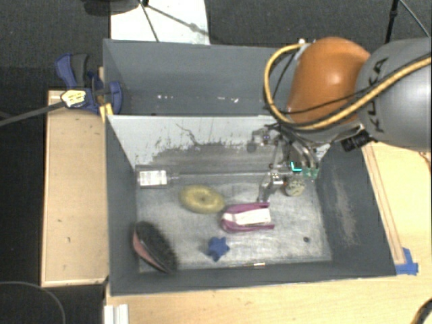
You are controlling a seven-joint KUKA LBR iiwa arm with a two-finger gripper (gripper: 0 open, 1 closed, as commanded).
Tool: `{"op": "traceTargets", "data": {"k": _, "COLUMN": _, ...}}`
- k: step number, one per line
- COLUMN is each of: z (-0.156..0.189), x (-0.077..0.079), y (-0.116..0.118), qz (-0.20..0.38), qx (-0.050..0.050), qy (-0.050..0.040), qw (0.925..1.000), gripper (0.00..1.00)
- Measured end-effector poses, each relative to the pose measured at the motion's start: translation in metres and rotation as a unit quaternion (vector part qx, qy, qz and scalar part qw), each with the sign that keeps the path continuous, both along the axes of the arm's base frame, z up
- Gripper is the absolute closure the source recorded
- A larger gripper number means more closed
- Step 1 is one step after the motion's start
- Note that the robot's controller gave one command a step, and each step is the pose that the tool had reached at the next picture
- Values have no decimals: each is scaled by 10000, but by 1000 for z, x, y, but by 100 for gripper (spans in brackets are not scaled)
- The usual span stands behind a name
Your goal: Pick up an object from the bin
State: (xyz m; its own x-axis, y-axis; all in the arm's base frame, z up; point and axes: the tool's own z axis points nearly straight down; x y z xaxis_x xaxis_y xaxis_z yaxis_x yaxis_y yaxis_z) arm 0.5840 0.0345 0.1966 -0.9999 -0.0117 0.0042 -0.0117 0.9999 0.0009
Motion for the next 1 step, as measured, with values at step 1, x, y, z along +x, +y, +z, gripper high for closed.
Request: {"op": "traceTargets", "data": {"k": 1, "z": -119, "x": -67, "y": -11, "qz": -1161, "qx": -8, "qy": 14, "qw": 9932, "gripper": 0}}
